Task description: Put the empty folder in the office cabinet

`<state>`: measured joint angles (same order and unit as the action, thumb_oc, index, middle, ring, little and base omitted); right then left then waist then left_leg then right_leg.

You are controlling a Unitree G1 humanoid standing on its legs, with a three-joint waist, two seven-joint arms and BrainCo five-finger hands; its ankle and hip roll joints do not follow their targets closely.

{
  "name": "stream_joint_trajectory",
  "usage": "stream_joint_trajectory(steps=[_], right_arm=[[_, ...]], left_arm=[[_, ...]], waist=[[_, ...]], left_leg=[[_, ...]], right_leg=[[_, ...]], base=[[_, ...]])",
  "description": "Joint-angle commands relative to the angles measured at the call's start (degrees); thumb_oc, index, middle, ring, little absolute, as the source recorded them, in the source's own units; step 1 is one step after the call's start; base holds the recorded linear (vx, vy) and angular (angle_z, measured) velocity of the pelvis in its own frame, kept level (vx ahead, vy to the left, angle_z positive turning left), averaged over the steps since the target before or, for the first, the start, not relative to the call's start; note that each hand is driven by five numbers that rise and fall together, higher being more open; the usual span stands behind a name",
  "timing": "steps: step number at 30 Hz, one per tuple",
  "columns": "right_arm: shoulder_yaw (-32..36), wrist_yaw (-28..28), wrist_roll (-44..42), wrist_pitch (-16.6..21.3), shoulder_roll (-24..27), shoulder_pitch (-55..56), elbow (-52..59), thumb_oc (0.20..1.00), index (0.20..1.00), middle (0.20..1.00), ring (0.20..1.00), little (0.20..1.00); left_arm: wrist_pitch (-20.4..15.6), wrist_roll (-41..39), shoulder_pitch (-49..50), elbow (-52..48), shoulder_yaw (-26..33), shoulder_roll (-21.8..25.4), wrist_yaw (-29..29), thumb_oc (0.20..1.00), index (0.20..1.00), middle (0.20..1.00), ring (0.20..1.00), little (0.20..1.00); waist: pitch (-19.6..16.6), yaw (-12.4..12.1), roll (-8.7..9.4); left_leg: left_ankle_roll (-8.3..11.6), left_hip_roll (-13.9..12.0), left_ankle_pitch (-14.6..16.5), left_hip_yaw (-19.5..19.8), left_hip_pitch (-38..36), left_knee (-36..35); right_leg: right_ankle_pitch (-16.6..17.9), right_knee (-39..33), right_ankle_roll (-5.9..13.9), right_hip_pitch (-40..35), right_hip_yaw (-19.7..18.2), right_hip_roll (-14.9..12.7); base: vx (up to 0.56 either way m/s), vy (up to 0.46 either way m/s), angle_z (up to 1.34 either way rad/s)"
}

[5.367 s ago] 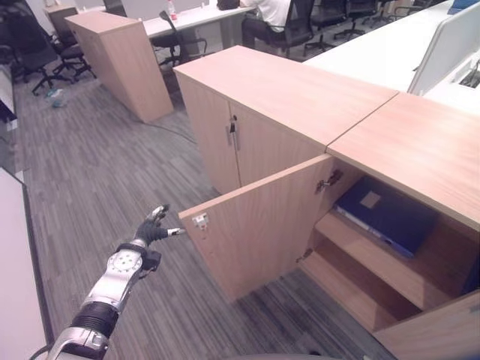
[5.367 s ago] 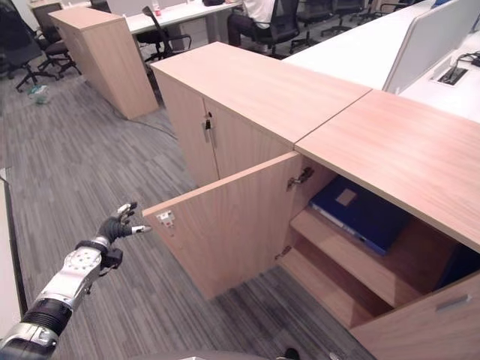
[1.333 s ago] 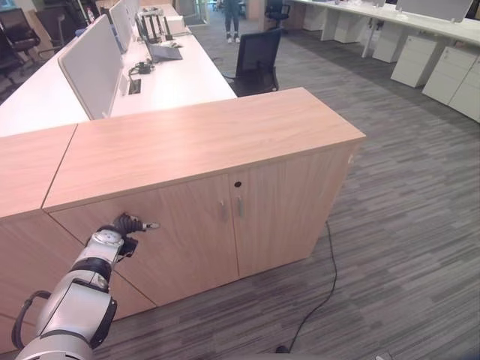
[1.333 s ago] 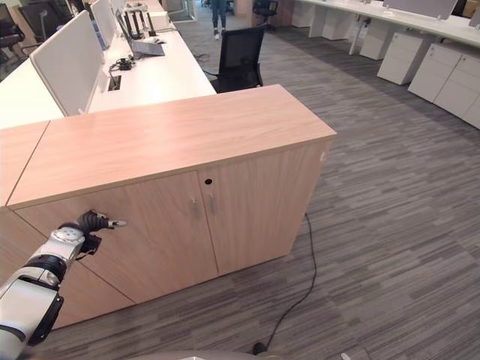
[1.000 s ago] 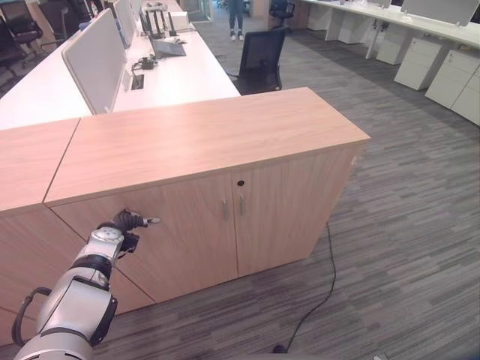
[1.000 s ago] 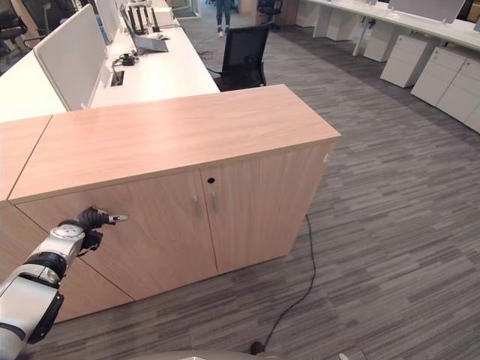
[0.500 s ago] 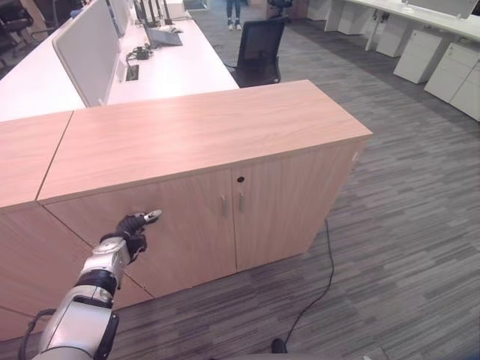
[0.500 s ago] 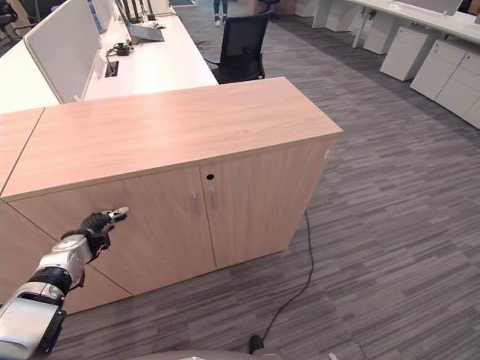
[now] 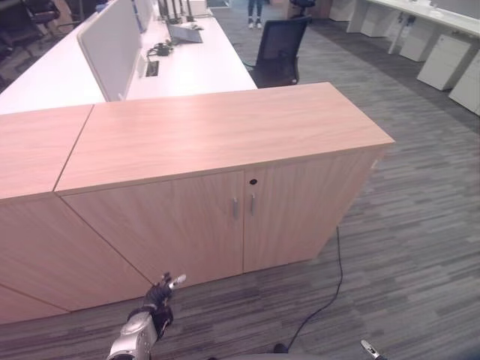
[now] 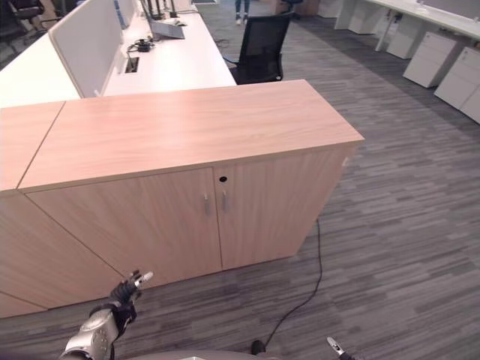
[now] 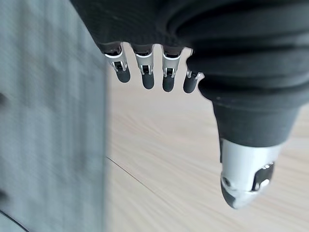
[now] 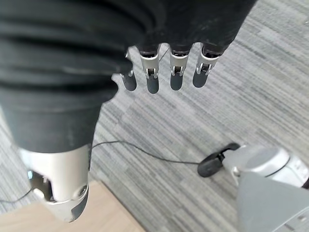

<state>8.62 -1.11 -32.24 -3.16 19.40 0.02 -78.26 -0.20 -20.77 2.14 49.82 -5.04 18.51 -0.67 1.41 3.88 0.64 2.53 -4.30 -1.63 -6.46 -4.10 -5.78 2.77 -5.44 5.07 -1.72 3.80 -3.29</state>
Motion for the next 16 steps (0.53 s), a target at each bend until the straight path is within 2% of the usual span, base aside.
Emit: stream_joint_trajectory(steps=[1,4,5,6,9,16], right_arm=[[-1.51,0.98,1.0,1.32,0.34,-2.23,-2.82,1.0,1.0,1.0,1.0,1.0],[-2.09,1.08,0.88,1.7,-0.24,-2.38,-2.84,1.0,1.0,1.0,1.0,1.0],[-2.51,1.06,1.01,1.81,-0.49,-2.51,-2.69,1.0,1.0,1.0,1.0,1.0],[-2.82,0.96,1.01,1.82,-0.81,-2.53,-2.49,1.0,1.0,1.0,1.0,1.0],[-3.54,0.36,1.5,1.82,-1.33,-2.45,-2.18,1.0,1.0,1.0,1.0,1.0],[-4.9,1.29,2.07,2.51,-3.81,-2.09,-0.7,1.0,1.0,1.0,1.0,1.0]], left_arm=[[-3.14,5.22,-3.7,2.72,0.29,-0.74,0.99,1.0,1.0,1.0,1.0,1.0],[-2.86,4.49,-3.02,6.78,-0.04,-2.28,0.36,1.0,1.0,1.0,1.0,1.0],[-2.69,3.11,-2.84,8.61,-0.12,-2.92,-0.71,0.89,0.89,0.89,0.89,0.89],[-2.47,1.38,-2.76,10.98,0.34,-3.56,-1.67,1.0,1.0,1.0,1.0,1.0],[-1.29,1.3,-2.55,21.13,2.56,-4.21,-3.21,1.0,1.0,1.0,1.0,1.0],[-1.04,-0.97,-1.18,24.31,6.99,-5.78,-1.2,1.0,1.0,1.0,1.0,1.0]], waist=[[-0.34,-0.28,1.43],[-0.22,-0.62,1.52],[-0.19,-0.71,1.45],[-0.09,-0.76,1.36],[-0.18,-0.96,1.15],[-0.2,-1.66,1.38]], left_leg=[[-1.49,3.29,4.5,1.08,1.96,0.78],[-1.51,3.45,4.43,1.55,2.22,0.78],[-1.48,3.46,4.33,1.71,2.31,0.78],[-1.46,3.53,4.21,1.91,2.38,0.78],[-1.37,3.59,4.18,2.43,2.41,0.78],[-1.45,3.73,4.27,3.23,2.09,0.78]], right_leg=[[-4.22,0.44,1.24,-1.27,4.33,0.16],[-4.36,0.44,1.22,-1.31,4.82,0.08],[-4.41,0.44,1.22,-1.3,4.97,0.07],[-4.42,0.44,1.15,-1.31,5.17,0.06],[-4.61,0.44,0.9,-1.43,5.7,-0.02],[-4.96,0.44,0.63,-1.81,6.12,0.07]], base=[[-0.01,-0.002,0.09],[0.0,-0.002,0.09],[0.0,0.003,0.22],[0.0,0.012,0.23],[0.01,0.017,0.11],[0.02,-0.006,0.11]])
